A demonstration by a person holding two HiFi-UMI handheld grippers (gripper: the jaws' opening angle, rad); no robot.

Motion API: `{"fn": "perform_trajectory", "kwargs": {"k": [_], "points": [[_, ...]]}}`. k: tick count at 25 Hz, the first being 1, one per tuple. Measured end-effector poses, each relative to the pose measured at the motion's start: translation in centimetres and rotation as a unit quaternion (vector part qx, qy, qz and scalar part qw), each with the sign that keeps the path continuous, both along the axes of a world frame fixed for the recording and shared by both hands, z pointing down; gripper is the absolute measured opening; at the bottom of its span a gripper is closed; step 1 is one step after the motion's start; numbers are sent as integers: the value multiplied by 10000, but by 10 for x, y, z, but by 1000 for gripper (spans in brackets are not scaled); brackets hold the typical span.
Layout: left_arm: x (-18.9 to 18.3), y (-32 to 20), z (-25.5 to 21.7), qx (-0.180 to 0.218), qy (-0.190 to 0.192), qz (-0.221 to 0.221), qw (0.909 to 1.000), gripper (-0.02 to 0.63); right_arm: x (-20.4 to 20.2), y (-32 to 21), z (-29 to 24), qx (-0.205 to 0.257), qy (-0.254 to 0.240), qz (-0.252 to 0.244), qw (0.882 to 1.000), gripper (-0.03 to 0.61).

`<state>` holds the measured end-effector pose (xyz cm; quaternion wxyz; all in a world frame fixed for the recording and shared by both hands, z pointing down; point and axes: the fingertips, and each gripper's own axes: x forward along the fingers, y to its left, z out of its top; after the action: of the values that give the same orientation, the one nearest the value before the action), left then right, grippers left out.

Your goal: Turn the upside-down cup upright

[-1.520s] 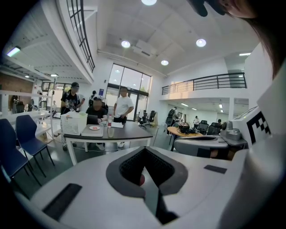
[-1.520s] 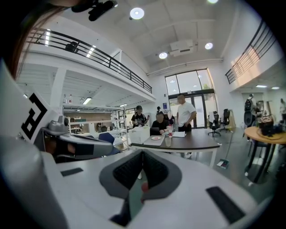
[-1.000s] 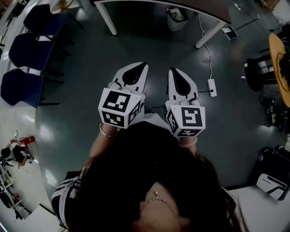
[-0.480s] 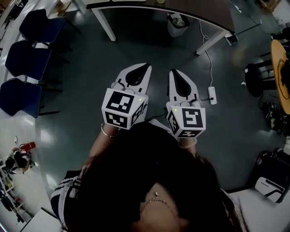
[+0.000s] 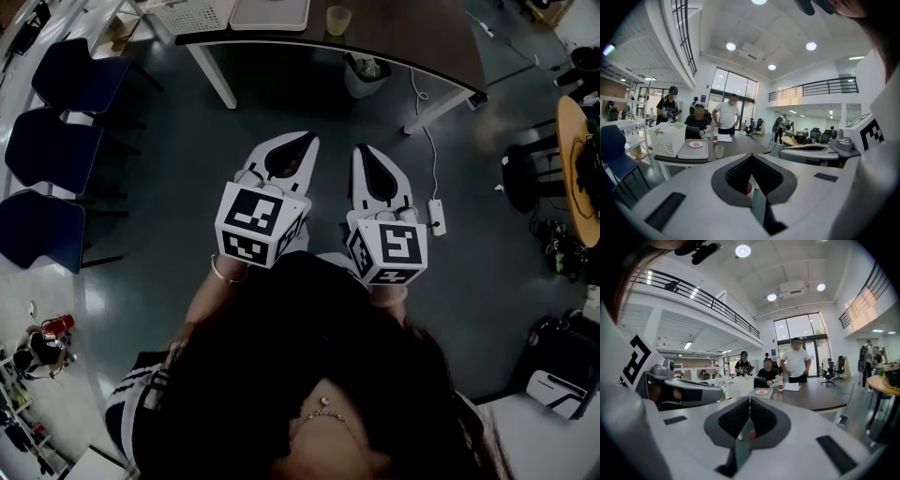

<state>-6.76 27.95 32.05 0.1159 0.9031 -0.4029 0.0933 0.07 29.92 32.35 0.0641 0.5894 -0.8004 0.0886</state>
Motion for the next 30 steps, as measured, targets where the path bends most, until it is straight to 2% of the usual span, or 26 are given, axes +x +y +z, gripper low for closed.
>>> {"fn": "perform_trajectory", "kwargs": {"k": [7,16,30], "points": [[-6,-39,2,-65,59,117,9999,2,-7,-36,0,-10,20,83,10000,18],[5,-88,14,-192,75,182,9996,3,7,-84,8,-100,1,206,9997,18],[31,-207,30,-305,-54,-45,9995,2,40,-210,17,-55,-49,81,9999,18]]}}
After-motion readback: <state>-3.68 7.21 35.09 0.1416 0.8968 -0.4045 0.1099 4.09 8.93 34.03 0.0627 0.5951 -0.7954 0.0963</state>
